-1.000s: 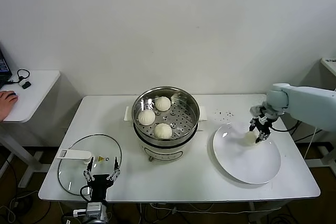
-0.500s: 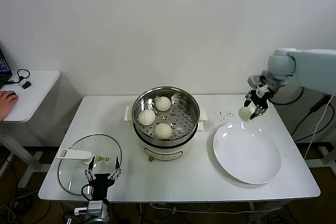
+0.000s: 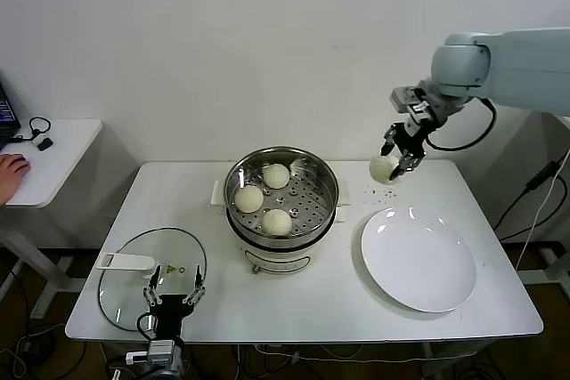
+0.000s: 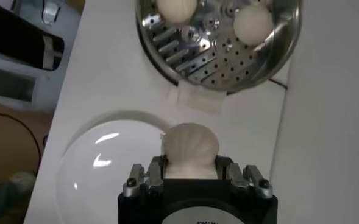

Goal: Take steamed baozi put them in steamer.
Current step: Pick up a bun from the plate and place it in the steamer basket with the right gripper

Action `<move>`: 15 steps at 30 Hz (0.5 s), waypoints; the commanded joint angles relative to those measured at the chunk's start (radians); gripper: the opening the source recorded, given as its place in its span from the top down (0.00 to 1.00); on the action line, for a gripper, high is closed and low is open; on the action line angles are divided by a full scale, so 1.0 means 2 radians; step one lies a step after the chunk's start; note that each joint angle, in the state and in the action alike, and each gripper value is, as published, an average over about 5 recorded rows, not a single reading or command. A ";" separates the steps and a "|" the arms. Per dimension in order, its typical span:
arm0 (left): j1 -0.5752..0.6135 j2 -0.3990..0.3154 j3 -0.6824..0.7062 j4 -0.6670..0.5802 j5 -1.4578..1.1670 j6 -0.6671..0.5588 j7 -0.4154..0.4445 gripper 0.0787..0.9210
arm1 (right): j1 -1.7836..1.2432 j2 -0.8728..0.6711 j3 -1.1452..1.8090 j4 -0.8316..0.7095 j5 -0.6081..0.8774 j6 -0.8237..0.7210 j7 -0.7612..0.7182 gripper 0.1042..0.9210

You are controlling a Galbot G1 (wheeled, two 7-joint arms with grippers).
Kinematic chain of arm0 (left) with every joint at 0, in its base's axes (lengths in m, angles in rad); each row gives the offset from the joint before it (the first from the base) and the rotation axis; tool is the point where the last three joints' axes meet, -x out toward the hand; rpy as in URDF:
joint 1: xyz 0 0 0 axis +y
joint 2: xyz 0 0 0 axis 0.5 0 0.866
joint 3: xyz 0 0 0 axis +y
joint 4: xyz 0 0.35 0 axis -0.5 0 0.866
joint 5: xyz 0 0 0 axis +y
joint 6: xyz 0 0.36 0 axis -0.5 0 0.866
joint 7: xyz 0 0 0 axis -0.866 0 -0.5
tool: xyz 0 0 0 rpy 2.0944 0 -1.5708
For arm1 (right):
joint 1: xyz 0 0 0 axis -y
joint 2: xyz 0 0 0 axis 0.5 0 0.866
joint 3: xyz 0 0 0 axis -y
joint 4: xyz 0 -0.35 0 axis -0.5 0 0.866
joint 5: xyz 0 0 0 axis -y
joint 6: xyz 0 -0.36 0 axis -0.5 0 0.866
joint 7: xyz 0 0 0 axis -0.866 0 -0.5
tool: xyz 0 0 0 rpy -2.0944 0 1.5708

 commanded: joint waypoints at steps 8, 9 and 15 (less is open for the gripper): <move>0.004 -0.024 -0.006 -0.004 -0.003 -0.001 0.000 0.12 | -0.064 0.096 0.065 -0.009 0.033 -0.041 0.047 0.46; 0.004 -0.024 -0.007 -0.004 -0.003 -0.001 0.000 0.12 | -0.074 0.096 0.068 -0.011 0.029 -0.042 0.051 0.46; 0.004 -0.024 -0.011 -0.001 -0.004 -0.003 -0.001 0.12 | -0.127 0.095 0.083 -0.018 0.005 -0.048 0.069 0.46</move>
